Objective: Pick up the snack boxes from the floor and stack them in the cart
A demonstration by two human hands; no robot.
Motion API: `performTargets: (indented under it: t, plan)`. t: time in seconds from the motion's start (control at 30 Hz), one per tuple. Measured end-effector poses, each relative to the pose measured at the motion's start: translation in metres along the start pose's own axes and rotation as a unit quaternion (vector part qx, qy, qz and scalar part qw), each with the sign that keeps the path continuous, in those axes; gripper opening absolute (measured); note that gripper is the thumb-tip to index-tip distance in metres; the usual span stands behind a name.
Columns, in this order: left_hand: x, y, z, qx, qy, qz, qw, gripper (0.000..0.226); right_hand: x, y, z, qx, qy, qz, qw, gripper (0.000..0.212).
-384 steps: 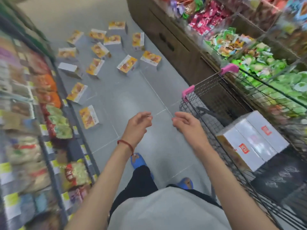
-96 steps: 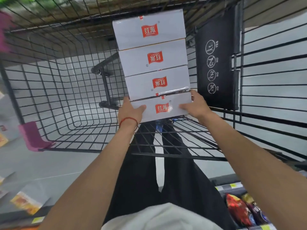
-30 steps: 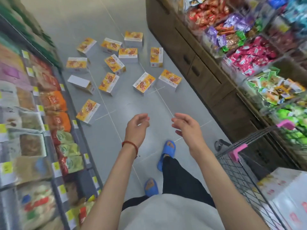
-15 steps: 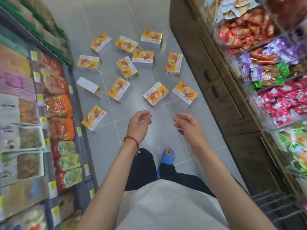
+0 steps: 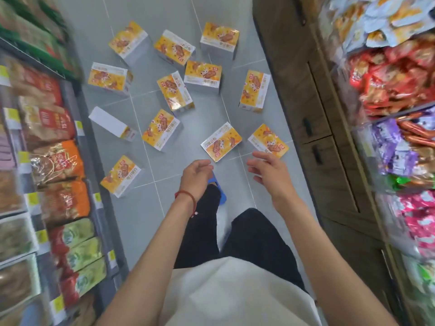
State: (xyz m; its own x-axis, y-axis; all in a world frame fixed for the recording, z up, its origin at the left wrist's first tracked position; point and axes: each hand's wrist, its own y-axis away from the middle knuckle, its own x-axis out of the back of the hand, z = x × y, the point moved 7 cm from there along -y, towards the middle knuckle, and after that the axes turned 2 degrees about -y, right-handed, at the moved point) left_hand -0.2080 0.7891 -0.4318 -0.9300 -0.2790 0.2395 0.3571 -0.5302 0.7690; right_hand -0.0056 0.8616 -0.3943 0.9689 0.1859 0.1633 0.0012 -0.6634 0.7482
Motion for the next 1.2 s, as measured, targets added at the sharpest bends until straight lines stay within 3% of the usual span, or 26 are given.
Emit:
performTargets:
  t: [0.3,0.7,0.8,0.87,0.97,1.0,1.07,1.13,1.2]
  plan:
    - [-0.006,-0.129,0.016,0.091,0.012,0.010,0.996,0.012,-0.031,-0.150,-0.033,-0.022,0.068,-0.005,0.997,0.023]
    - [-0.086,-0.316,-0.112,0.248,0.121,0.056,0.959,0.013,-0.053,-0.352,0.062,-0.016,0.214,-0.008,0.977,0.036]
    - [-0.102,-0.367,-0.155,0.279,0.111,0.064,0.952,0.004,-0.070,-0.413,0.099,-0.008,0.267,-0.032,0.963,0.039]
    - [-0.110,-0.405,-0.180,0.273,0.073,0.050,0.958,0.017,-0.079,-0.455,0.122,0.004,0.297,-0.036,0.954,0.027]
    - [-0.118,-0.462,-0.226,0.280,0.035,0.043,0.958,0.088,-0.095,-0.511,0.148,0.021,0.332,-0.042,0.942,0.020]
    - [-0.122,-0.479,-0.239,0.282,0.032,0.035,0.958,0.098,-0.101,-0.529,0.157,0.029,0.339,-0.048,0.939,0.019]
    - [-0.126,-0.504,-0.243,0.275,0.033,0.034,0.960,0.104,-0.114,-0.560,0.175,0.050,0.372,-0.064,0.925,0.026]
    - [-0.131,-0.534,-0.257,0.269,0.049,0.041,0.961,0.097,-0.126,-0.590,0.191,0.067,0.416,-0.076,0.904,0.058]
    - [-0.136,-0.568,-0.280,0.251,0.087,0.040,0.963,0.099,-0.134,-0.618,0.203,0.074,0.429,-0.068,0.898,0.071]
